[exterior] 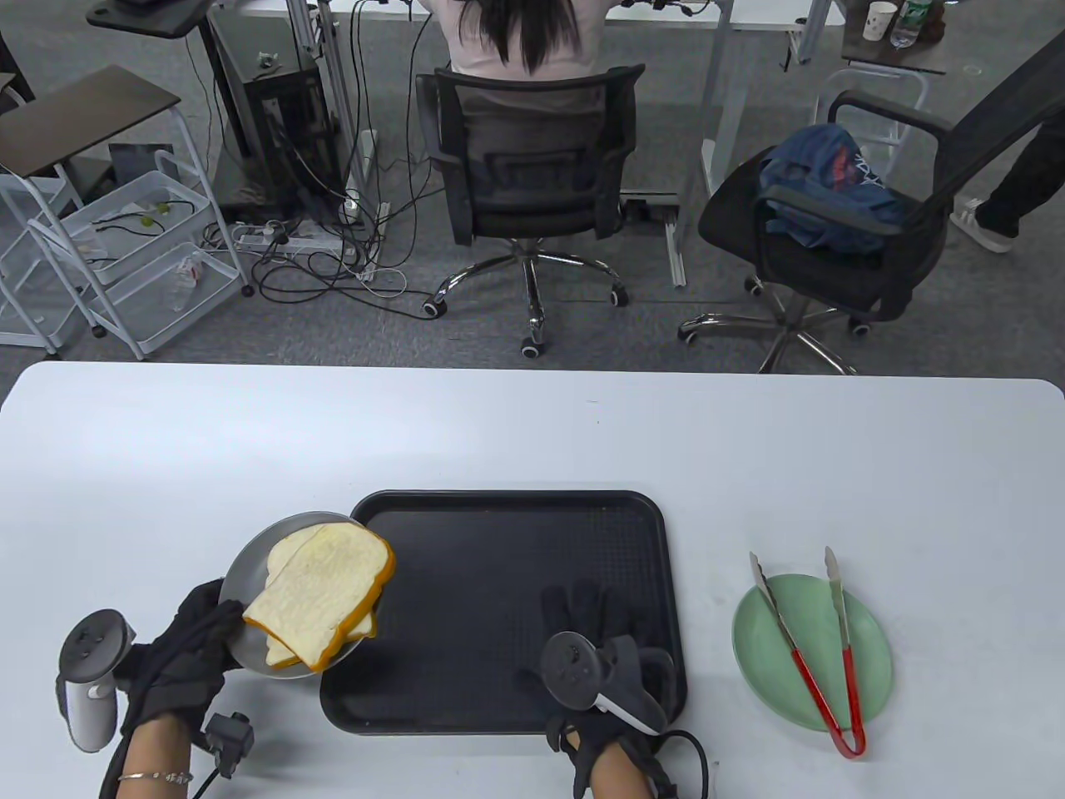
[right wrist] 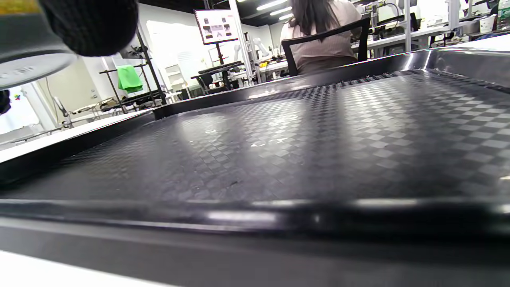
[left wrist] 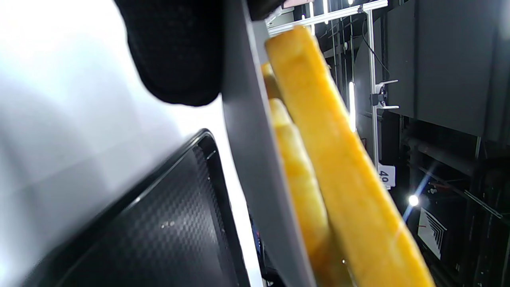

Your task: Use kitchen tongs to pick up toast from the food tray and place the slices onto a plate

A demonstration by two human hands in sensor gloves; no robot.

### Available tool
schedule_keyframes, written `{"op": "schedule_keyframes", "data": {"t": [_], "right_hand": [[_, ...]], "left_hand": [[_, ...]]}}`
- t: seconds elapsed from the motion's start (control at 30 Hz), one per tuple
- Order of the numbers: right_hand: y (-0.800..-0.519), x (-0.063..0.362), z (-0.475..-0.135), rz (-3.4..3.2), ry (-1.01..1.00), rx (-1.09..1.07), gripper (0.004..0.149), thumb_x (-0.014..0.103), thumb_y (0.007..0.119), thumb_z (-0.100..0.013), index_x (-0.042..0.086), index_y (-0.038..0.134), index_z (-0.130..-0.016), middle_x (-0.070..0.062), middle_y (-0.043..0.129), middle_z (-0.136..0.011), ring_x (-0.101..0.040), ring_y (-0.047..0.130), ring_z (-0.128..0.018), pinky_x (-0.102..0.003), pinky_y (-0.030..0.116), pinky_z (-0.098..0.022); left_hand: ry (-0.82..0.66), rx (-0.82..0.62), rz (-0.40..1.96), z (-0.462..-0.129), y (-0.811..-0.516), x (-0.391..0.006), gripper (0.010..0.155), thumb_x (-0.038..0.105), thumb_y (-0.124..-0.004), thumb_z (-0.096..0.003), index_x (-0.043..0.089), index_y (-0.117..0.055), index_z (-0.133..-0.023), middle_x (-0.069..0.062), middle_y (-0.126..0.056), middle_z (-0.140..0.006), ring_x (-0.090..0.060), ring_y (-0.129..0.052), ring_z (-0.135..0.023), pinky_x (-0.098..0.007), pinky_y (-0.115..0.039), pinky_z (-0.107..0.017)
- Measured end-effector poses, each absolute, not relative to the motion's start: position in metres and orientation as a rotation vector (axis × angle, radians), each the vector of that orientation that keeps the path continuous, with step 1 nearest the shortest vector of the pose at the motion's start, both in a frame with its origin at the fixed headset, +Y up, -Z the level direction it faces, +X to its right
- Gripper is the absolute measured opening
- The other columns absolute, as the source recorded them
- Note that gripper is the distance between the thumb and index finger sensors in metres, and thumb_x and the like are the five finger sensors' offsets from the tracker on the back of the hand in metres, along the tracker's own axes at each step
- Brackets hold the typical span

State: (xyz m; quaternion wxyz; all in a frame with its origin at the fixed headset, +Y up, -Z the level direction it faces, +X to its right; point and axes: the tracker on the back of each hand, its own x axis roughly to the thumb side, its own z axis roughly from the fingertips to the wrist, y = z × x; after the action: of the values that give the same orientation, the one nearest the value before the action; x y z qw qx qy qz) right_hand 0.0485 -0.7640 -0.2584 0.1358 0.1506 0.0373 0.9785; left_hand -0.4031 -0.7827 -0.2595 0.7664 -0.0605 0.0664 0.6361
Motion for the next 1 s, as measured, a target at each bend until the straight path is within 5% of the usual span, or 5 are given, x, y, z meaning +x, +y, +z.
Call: {"op": "schedule_keyframes", "data": {"t": [1.0], "right_hand": [[-0.77,0.06,-0.258,2.647,0.161,0.498,0.092,0.055,0.075,-0.042,0.011,0.021,-0.104,-0.036,0.017,-0.106,-0.068,0.018,-0.086,-0.082,0.035,-0.05]], "left_hand": [[0.59,-0.099,1.328,-0.255,-0.809,-0.452,0.065,0.018,-0.053,-0.0732,-0.013,-0.011,-0.113,-0.033,-0.05,-0.11,-0.033,-0.094,-0.08,-0.024,-0.095,-0.06]]}}
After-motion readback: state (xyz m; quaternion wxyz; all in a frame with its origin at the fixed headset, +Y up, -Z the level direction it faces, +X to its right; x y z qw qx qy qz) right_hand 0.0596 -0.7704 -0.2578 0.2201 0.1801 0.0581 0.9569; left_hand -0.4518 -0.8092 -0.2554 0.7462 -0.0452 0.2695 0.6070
